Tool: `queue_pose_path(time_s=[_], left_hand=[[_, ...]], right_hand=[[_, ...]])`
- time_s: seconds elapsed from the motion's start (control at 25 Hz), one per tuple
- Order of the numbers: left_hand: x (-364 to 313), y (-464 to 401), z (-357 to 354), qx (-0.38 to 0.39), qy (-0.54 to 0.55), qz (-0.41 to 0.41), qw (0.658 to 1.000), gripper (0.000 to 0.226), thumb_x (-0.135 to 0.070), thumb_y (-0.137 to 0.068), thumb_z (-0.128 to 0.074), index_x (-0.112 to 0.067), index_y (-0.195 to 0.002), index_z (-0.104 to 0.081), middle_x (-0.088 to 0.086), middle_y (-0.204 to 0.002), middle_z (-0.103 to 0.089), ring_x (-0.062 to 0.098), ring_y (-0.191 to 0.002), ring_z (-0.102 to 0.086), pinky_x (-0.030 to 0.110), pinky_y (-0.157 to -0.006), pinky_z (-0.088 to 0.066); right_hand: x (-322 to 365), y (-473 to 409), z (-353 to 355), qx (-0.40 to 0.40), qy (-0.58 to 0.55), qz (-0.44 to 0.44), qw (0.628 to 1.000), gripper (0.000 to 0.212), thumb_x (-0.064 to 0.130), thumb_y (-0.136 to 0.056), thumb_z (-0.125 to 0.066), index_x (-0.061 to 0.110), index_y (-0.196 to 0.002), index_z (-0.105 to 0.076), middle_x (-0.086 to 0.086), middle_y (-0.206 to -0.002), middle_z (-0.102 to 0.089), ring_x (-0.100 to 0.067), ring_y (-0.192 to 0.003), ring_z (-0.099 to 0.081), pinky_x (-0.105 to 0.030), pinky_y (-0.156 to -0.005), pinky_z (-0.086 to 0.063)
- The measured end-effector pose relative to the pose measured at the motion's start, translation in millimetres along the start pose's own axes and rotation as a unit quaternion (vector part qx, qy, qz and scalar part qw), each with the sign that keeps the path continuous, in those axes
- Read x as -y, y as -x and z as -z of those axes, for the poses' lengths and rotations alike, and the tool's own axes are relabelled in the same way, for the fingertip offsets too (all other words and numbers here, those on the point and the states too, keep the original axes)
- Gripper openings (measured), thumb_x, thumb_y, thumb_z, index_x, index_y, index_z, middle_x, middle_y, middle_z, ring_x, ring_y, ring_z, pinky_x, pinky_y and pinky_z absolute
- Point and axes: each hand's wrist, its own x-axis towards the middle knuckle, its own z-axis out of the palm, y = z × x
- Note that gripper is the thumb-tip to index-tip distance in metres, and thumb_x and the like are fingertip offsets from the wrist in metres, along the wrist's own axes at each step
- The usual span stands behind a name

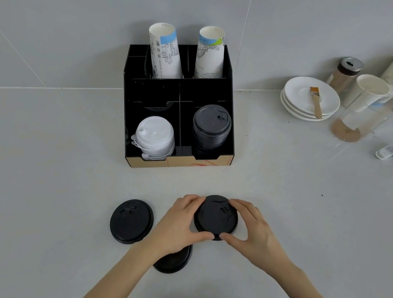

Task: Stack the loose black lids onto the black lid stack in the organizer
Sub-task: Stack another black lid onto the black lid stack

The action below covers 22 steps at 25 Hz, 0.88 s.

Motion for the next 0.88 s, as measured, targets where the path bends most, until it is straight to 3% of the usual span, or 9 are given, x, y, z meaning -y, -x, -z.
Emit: queue_pose_path(time_s=[0.2,0.36,0.52,0.68,0.88], left_hand=[[-6,-4,17,-0.050,0.008,-0.019,0.999,0.079,-0.041,-0.074,-0.065,-0.023,-0.137,-0.021,-0.001,-0.142,-0.030,0.012,-0.128,-0.026,0.018,-0.101,-0.018],[-12,-12,35,-0.086,0.025,-0.043,0.995,0.076,-0.038,-0.072,-0.068,-0.025,-0.135,-0.026,-0.003,-0.139,-0.033,0.008,-0.125,-0.027,0.018,-0.101,-0.019],[-16,-27,58,-0.105,0.016,-0.062,0.992,0.076,-0.037,-0.072,-0.069,-0.021,-0.134,-0.028,-0.002,-0.138,-0.034,0.009,-0.126,-0.028,0.019,-0.102,-0.019],[-20,-48,80,-0.113,0.011,-0.069,0.991,0.073,-0.032,-0.073,-0.068,-0.018,-0.134,-0.029,0.001,-0.138,-0.034,0.010,-0.126,-0.031,0.016,-0.100,-0.021],[-28,-77,107,-0.143,0.008,-0.073,0.987,0.070,-0.027,-0.074,-0.069,-0.014,-0.132,-0.033,0.004,-0.138,-0.036,0.016,-0.126,-0.036,0.012,-0.096,-0.022]], right_hand=[[15,-17,12,-0.032,-0.006,0.027,0.999,0.061,0.033,-0.075,-0.068,0.022,-0.127,-0.039,0.017,-0.120,-0.038,-0.001,-0.110,-0.035,0.004,-0.084,-0.026],[24,-31,24,-0.048,-0.012,0.037,0.998,0.060,0.031,-0.074,-0.069,0.022,-0.127,-0.040,0.018,-0.120,-0.038,-0.003,-0.110,-0.037,0.009,-0.087,-0.021],[34,-51,38,-0.065,-0.006,0.060,0.996,0.060,0.030,-0.074,-0.069,0.019,-0.127,-0.041,0.012,-0.122,-0.041,-0.005,-0.112,-0.038,0.006,-0.088,-0.023],[42,-76,53,-0.084,0.013,0.075,0.994,0.060,0.027,-0.075,-0.070,0.016,-0.127,-0.042,-0.001,-0.129,-0.047,-0.013,-0.115,-0.041,-0.016,-0.093,-0.029],[48,-109,66,-0.117,0.013,0.070,0.991,0.059,0.025,-0.075,-0.069,0.012,-0.126,-0.043,-0.005,-0.129,-0.048,-0.021,-0.118,-0.042,-0.021,-0.094,-0.031]])
